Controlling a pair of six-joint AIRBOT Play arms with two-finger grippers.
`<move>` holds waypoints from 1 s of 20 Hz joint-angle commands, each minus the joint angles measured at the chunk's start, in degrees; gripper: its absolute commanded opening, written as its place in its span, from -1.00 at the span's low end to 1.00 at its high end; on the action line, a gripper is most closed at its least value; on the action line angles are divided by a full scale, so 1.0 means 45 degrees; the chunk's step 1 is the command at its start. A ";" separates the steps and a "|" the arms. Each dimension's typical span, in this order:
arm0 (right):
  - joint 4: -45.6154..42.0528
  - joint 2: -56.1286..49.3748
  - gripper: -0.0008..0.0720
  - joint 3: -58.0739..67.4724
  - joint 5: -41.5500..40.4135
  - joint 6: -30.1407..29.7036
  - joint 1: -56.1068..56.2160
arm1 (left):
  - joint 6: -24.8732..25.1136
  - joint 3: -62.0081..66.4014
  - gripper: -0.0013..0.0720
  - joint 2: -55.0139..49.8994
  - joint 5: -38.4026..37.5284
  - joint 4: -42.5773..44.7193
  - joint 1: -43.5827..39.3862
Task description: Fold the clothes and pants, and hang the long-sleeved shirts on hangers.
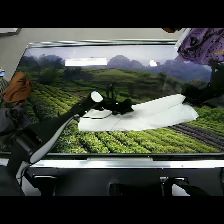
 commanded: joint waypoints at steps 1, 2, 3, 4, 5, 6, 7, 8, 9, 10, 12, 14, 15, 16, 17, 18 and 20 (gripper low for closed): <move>-0.0068 0.0044 -0.90 0.0627 -0.0525 0.0316 0.0015 | -0.0010 0.0520 -0.92 -0.0831 0.1292 -0.1685 -0.1394; -0.0063 0.0049 -0.89 0.0656 -0.0549 0.0316 0.0015 | -0.0005 0.0801 -0.92 -0.1088 0.1399 -0.1685 -0.1617; -0.0039 0.0063 -0.89 0.0670 -0.0544 0.0316 0.0015 | -0.0010 0.1156 -0.92 -0.1399 0.1409 -0.1685 -0.1797; -0.0039 0.0063 -0.89 0.0680 -0.0554 0.0316 0.0015 | -0.0121 0.1496 -0.92 -0.1705 0.1404 -0.1685 -0.1923; -0.0034 0.0058 -0.89 0.0680 -0.0544 0.0316 0.0015 | -0.0291 0.1812 -0.92 -0.2001 0.1409 -0.1690 -0.2025; -0.0034 0.0058 -0.89 0.0680 -0.0539 0.0316 0.0015 | -0.0495 0.2137 -0.92 -0.2302 0.1404 -0.1690 -0.2103; -0.0034 0.0058 -0.89 0.0680 -0.0534 0.0316 0.0010 | -0.0578 0.2395 -0.92 -0.2526 0.1350 -0.1690 -0.2137; -0.0039 0.0058 -0.89 0.0680 -0.0510 0.0325 0.0010 | -0.0568 0.2487 -0.92 -0.2594 0.1282 -0.1685 -0.2103; -0.0039 0.0063 -0.89 0.0680 -0.0418 0.0335 0.0015 | -0.0529 0.2487 -0.92 -0.2540 0.1035 -0.1671 -0.1957; -0.0044 0.0058 -0.89 0.0680 -0.0267 0.0350 0.0010 | -0.0534 0.2487 -0.93 -0.2458 0.0612 -0.1627 -0.1719; -0.0039 0.0058 -0.90 0.0680 0.0044 0.0418 0.0015 | -0.0549 0.2472 -0.93 -0.2118 -0.0340 -0.1039 -0.1030; 0.0131 0.0058 -0.90 0.0680 0.0272 0.0670 0.0015 | -0.1005 0.2472 -0.93 -0.1438 -0.1355 0.0505 -0.0112; 0.0384 0.0058 -0.90 0.0680 0.0413 0.0831 0.0068 | -0.1438 0.2472 -0.93 -0.0962 -0.1928 0.1719 0.0442; 0.0544 0.0058 -0.90 0.0680 0.0529 0.1025 0.0277 | -0.1846 0.2472 -0.93 -0.0442 -0.2501 0.2963 0.0986; 0.0539 0.0058 -0.90 0.0680 0.0665 0.1209 0.0651 | -0.2215 0.2472 -0.93 0.0155 -0.3162 0.4352 0.1603; 0.0534 0.0049 -0.90 0.0680 0.0869 0.1637 0.1175 | -0.2390 0.2472 -0.93 0.0787 -0.3891 0.5552 0.2234; 0.0525 -0.0010 -0.90 0.0680 0.1515 0.2968 0.2477 | -0.2438 0.2472 -0.93 0.1923 -0.5270 0.7281 0.3487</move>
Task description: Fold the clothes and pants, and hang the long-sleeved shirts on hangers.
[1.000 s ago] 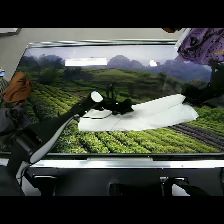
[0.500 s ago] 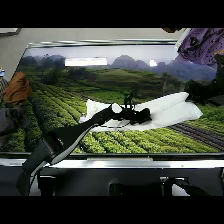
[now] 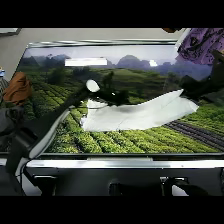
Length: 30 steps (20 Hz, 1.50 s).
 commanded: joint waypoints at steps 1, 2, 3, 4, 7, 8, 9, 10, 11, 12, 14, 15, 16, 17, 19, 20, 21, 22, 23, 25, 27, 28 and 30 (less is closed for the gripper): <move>0.0126 -0.0121 -0.90 0.0010 0.1273 0.2025 0.2030 | -0.0554 0.0019 -0.92 0.1894 -0.2686 0.3803 0.2186; 0.0083 -0.0238 -0.90 0.0015 0.1749 0.2569 0.2764 | -0.0549 0.0019 -0.92 0.2312 -0.3177 0.4046 0.2788; 0.0083 -0.0413 -0.90 0.0015 0.2200 0.3079 0.3492 | -0.0549 0.0019 -0.92 0.2696 -0.3614 0.4090 0.3424; 0.0078 -0.0670 -0.90 0.0015 0.2667 0.3594 0.4240 | -0.0549 0.0019 -0.92 0.3011 -0.3929 0.4090 0.4002; 0.0097 -0.1603 -0.90 0.0015 0.3934 0.4799 0.6057 | -0.0549 0.0019 -0.92 0.3589 -0.4342 0.4075 0.5236; 0.0126 -0.1919 -0.90 0.0015 0.4391 0.5183 0.6581 | -0.0544 0.0019 -0.92 0.3711 -0.4493 0.4070 0.5532; 0.0175 -0.2186 -0.90 0.0015 0.4847 0.5445 0.7023 | -0.0539 0.0019 -0.92 0.3779 -0.4634 0.4075 0.5751; 0.0219 -0.2458 -0.90 0.0015 0.5314 0.5751 0.7436 | -0.0534 0.0019 -0.92 0.3823 -0.4784 0.4075 0.5945; 0.0257 -0.2691 -0.90 0.0015 0.5727 0.6033 0.7752 | -0.0500 0.0019 -0.92 0.3832 -0.4906 0.4075 0.6091; 0.0359 -0.2924 -0.90 0.0015 0.6139 0.6251 0.8043 | -0.0500 0.0019 -0.92 0.3832 -0.4974 0.4075 0.6178; 0.0879 -0.3356 -0.90 0.0015 0.6824 0.6343 0.8364 | -0.0413 0.0019 -0.92 0.3832 -0.5003 0.4075 0.6280; 0.1127 -0.3536 -0.90 0.0015 0.7082 0.6353 0.8432 | -0.0287 0.0019 -0.92 0.3832 -0.5003 0.4080 0.6280; 0.1399 -0.3711 -0.90 0.0015 0.7271 0.6377 0.8534 | -0.0209 0.0019 -0.92 0.3832 -0.5003 0.4080 0.6280; 0.1496 -0.3837 -0.90 0.0015 0.7427 0.6387 0.8534 | -0.0209 0.0019 -0.92 0.3832 -0.5003 0.4080 0.6280; 0.1710 -0.4046 -0.90 0.0015 0.7553 0.6377 0.8602 | -0.0209 0.0019 -0.92 0.3832 -0.5003 0.4119 0.6280; 0.1899 -0.4124 -0.90 0.0015 0.7582 0.6377 0.8597 | -0.0209 0.0019 -0.92 0.3832 -0.4998 0.4114 0.6280; 0.1991 -0.4201 -0.89 0.0015 0.7660 0.6373 0.8597 | -0.0209 0.0019 -0.92 0.3827 -0.4998 0.4119 0.6280; 0.2035 -0.4269 -0.89 0.0015 0.7752 0.6373 0.8597 | -0.0209 0.0019 -0.92 0.3827 -0.4998 0.4119 0.6280; 0.2040 -0.4347 -0.89 0.0015 0.7849 0.6373 0.8597 | -0.0204 0.0019 -0.92 0.3827 -0.4998 0.4114 0.6280; 0.2200 -0.4561 -0.89 0.0015 0.8000 0.6373 0.8602 | -0.0204 0.0019 -0.92 0.3827 -0.4998 0.4119 0.6280; 0.2633 -0.4779 -0.89 0.0015 0.8009 0.6198 0.8602 | -0.0204 0.0019 -0.92 0.3827 -0.5003 0.4119 0.6280; 0.2875 -0.4881 -0.89 0.0015 0.8014 0.6042 0.8602 | -0.0204 0.0019 -0.92 0.3827 -0.4998 0.4119 0.6280; 0.3109 -0.5013 -0.88 0.0015 0.8014 0.5887 0.8602 | -0.0170 0.0015 -0.92 0.3823 -0.4988 0.4158 0.6280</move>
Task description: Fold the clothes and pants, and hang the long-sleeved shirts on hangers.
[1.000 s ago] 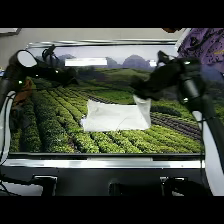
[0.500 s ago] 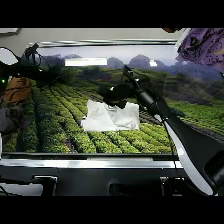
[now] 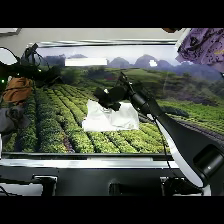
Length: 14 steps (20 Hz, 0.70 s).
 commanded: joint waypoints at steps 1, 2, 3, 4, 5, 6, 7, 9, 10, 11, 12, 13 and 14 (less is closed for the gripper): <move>0.0505 -0.0267 -0.88 0.0015 0.0121 -0.0282 0.0010 | 0.0039 0.0005 -0.92 -0.0005 0.0019 0.0044 0.0010; 0.0510 -0.0296 -0.88 0.0015 0.0117 -0.0282 0.0010 | 0.0039 0.0005 -0.92 -0.0005 0.0019 0.0044 0.0010; 0.0534 -0.0325 -0.87 0.0015 0.0102 -0.0282 0.0010 | 0.0039 0.0005 -0.92 -0.0005 0.0015 0.0044 0.0010; 0.0539 -0.0350 -0.85 0.0015 0.0087 -0.0325 0.0097 | 0.0039 0.0005 -0.92 -0.0005 0.0015 0.0044 0.0010; 0.0525 -0.0364 -0.82 0.0015 0.0112 -0.0432 0.0228 | 0.0039 0.0005 -0.92 -0.0005 0.0015 0.0044 0.0010; 0.0505 -0.0374 -0.71 0.0015 0.0121 -0.0476 0.0330 | 0.0039 0.0005 -0.92 -0.0005 0.0015 0.0044 0.0010; 0.0471 -0.0403 -0.52 0.0015 0.0126 -0.0525 0.0495 | 0.0039 0.0005 -0.92 -0.0005 0.0015 0.0044 0.0010; 0.0442 -0.0423 -0.06 0.0015 0.0389 -0.0646 0.0573 | 0.0039 0.0005 -0.92 -0.0005 0.0005 0.0044 0.0010; 0.0510 -0.0408 0.12 0.0019 0.0612 -0.0704 0.0544 | 0.0039 0.0005 -0.92 -0.0005 0.0000 0.0044 0.0010; 0.0534 -0.0359 0.25 0.0039 0.0763 -0.0704 0.0544 | 0.0039 0.0005 -0.92 -0.0005 -0.0019 0.0044 0.0010; 0.0491 -0.0291 0.31 0.0151 0.0850 -0.0743 0.0544 | 0.0039 0.0005 -0.92 -0.0005 -0.0049 0.0044 0.0010; 0.0481 -0.0223 0.33 0.0287 0.0884 -0.0942 0.0544 | 0.0039 0.0005 -0.92 -0.0005 -0.0049 0.0044 0.0010; 0.0495 -0.0078 0.33 0.0384 0.0879 -0.1326 0.0437 | 0.0039 0.0005 -0.92 -0.0005 -0.0049 0.0044 0.0010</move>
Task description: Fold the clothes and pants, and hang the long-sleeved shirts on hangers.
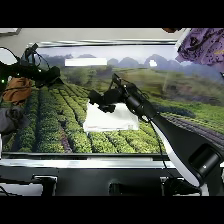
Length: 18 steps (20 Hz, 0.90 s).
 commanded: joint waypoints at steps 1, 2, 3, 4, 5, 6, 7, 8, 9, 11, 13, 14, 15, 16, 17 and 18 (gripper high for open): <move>-0.0005 0.0408 0.33 0.0209 0.0121 -0.0680 -0.0248 | 0.0005 0.0005 -0.92 -0.0005 -0.0034 0.0000 0.0010; 0.0010 0.0641 0.33 0.0209 -0.0199 -0.0748 -0.0554 | 0.0005 0.0005 -0.92 -0.0005 -0.0039 0.0000 0.0010; 0.0029 0.0942 0.35 0.0214 -0.0748 -0.0996 -0.1078 | 0.0005 0.0005 -0.92 0.0000 -0.0049 -0.0005 0.0039; 0.0058 0.1307 0.39 0.0209 -0.1501 -0.1554 -0.1778 | 0.0010 0.0005 -0.92 0.0000 -0.0107 0.0000 0.0063; 0.0078 0.1676 0.49 0.0209 -0.2322 -0.2244 -0.2565 | 0.0010 0.0005 -0.92 0.0000 -0.0170 -0.0005 0.0141; 0.0078 0.2064 0.53 0.0209 -0.3279 -0.3089 -0.3541 | 0.0015 0.0005 -0.92 0.0015 -0.0248 0.0005 0.0238; 0.0073 0.2370 0.53 0.0209 -0.4124 -0.3997 -0.4507 | 0.0015 0.0005 -0.92 0.0034 -0.0311 0.0000 0.0355; 0.0073 0.2618 0.53 0.0189 -0.4940 -0.4998 -0.5561 | 0.0010 0.0010 -0.92 0.0053 -0.0369 -0.0010 0.0515; 0.0097 0.2720 0.52 0.0136 -0.5527 -0.5761 -0.6445 | 0.0010 0.0010 -0.92 0.0087 -0.0403 -0.0010 0.0704; 0.0641 0.2715 0.52 -0.0423 -0.6266 -0.7393 -0.8257 | 0.0010 0.0010 -0.91 0.0141 -0.0466 -0.0010 0.1103; 0.2045 0.2676 0.53 -0.1841 -0.5989 -0.8913 -0.9568 | 0.0015 0.0010 -0.92 0.0189 -0.0505 -0.0015 0.1457; 0.2705 0.2584 0.53 -0.2628 -0.5848 -0.9544 -0.9952 | 0.0015 0.0010 -0.91 0.0214 -0.0510 -0.0015 0.1608; 0.3211 0.2424 0.53 -0.3410 -0.5610 -1.0166 -1.0200 | 0.0010 0.0010 -0.91 0.0233 -0.0510 -0.0015 0.1734; 0.3560 0.2220 0.52 -0.4211 -0.5221 -1.0778 -1.0219 | 0.0010 0.0010 -0.91 0.0253 -0.0510 -0.0010 0.1831; 0.3857 0.1987 0.52 -0.4852 -0.4838 -1.1351 -1.0161 | 0.0015 0.0010 -0.91 0.0267 -0.0510 -0.0010 0.1889; 0.4376 0.1700 0.52 -0.5474 -0.4454 -1.1973 -1.0030 | 0.0015 0.0010 -0.91 0.0277 -0.0510 -0.0010 0.1928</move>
